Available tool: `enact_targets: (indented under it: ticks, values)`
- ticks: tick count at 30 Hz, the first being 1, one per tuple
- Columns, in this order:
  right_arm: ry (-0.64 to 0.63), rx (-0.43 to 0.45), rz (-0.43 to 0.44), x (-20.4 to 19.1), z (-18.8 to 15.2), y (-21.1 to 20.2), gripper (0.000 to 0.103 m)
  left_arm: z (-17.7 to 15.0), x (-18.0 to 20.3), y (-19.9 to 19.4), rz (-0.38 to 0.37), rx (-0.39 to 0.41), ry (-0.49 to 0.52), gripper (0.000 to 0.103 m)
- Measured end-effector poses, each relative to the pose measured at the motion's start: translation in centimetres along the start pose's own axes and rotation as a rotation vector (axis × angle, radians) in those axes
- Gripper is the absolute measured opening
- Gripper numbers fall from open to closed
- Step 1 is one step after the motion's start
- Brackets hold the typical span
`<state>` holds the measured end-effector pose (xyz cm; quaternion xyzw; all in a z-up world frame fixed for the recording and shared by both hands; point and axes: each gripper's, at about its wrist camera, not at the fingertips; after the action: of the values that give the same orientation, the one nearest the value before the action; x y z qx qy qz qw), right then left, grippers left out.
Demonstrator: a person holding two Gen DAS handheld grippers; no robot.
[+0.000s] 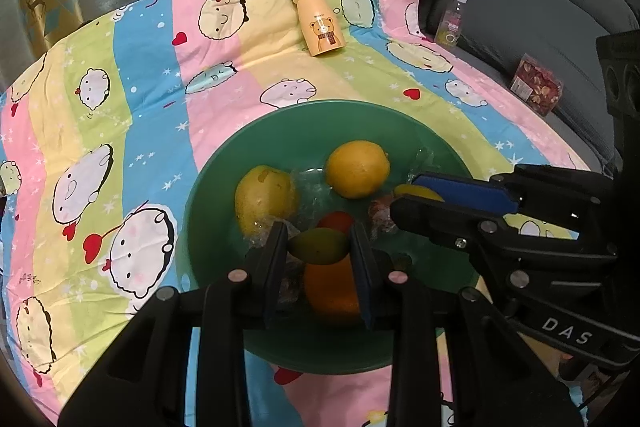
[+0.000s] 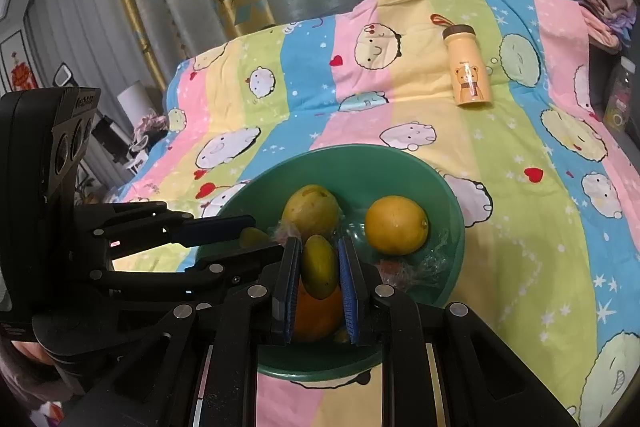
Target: Organize fruits
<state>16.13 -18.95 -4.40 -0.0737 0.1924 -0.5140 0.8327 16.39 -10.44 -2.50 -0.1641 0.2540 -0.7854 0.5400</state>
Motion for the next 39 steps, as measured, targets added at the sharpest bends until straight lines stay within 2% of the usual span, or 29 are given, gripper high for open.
enact_targets:
  ticks: [39]
  values:
    - [-0.015, -0.034, -0.005, 0.1, -0.1, 0.7, 0.021, -0.4, -0.3, 1.5, 0.017, -0.084, 0.034, 0.031]
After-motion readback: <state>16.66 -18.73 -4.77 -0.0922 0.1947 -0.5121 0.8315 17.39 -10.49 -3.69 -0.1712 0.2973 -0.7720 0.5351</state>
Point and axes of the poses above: each gripper's, at about its wrist camera, not at the fingertips, and y roughly the way its jaws point, x to its right, z to its top, and after that the axes turned 15 degrees about x, right-handed
